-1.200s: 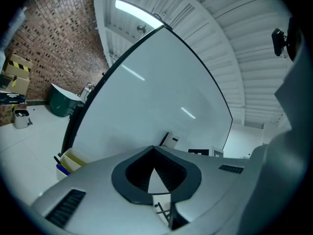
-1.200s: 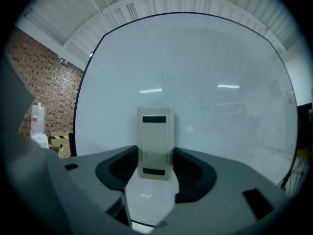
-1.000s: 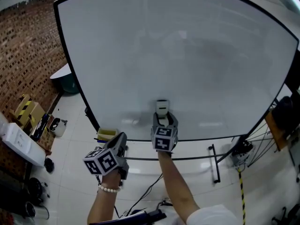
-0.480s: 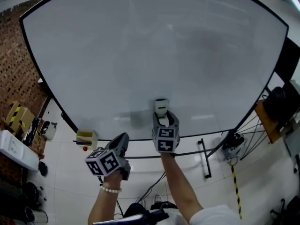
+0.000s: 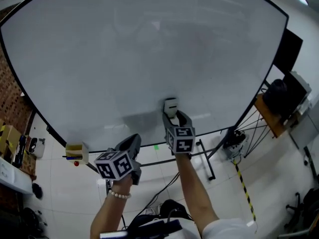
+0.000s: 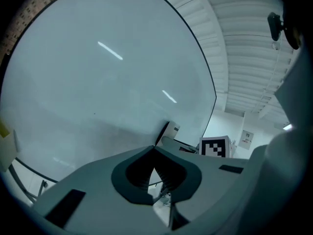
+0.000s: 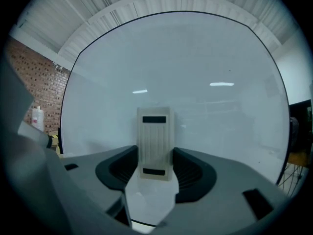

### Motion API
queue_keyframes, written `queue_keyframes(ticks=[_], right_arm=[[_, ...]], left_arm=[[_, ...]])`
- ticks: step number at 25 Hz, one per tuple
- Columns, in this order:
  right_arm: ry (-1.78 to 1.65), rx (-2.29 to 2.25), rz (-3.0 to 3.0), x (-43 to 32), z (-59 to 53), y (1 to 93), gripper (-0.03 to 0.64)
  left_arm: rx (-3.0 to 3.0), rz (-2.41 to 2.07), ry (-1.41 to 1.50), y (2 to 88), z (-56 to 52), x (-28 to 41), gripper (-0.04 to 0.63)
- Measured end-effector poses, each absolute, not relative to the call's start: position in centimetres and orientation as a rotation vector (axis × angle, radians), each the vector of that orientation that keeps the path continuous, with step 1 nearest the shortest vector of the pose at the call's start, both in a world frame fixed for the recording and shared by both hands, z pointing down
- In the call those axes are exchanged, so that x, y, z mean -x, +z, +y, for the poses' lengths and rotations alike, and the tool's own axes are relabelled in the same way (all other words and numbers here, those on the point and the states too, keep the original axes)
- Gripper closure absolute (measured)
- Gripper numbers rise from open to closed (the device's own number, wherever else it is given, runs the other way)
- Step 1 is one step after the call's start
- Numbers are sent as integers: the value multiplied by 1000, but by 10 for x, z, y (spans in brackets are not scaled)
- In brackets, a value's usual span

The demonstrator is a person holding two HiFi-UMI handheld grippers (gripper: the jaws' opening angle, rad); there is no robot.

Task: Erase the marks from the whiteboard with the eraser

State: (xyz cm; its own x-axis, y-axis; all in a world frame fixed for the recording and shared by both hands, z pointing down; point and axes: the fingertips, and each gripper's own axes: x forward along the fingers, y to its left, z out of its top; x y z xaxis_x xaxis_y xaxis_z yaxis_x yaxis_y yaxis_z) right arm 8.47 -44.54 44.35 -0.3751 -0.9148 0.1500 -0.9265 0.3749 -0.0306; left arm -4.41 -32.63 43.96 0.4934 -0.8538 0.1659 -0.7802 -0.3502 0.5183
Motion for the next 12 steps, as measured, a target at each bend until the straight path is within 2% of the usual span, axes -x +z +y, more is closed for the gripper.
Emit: queue_keyframes(ticks=[4,12], right_arm=[[147,-1722,-2490,-114,-449,440,363],[167,-1775,-2480,-226,-470,439,363]], left_arm=[[-2233,-1287,-139,446,-332,8,607],[-2248,-1307,-111,452,-364,-88,606]])
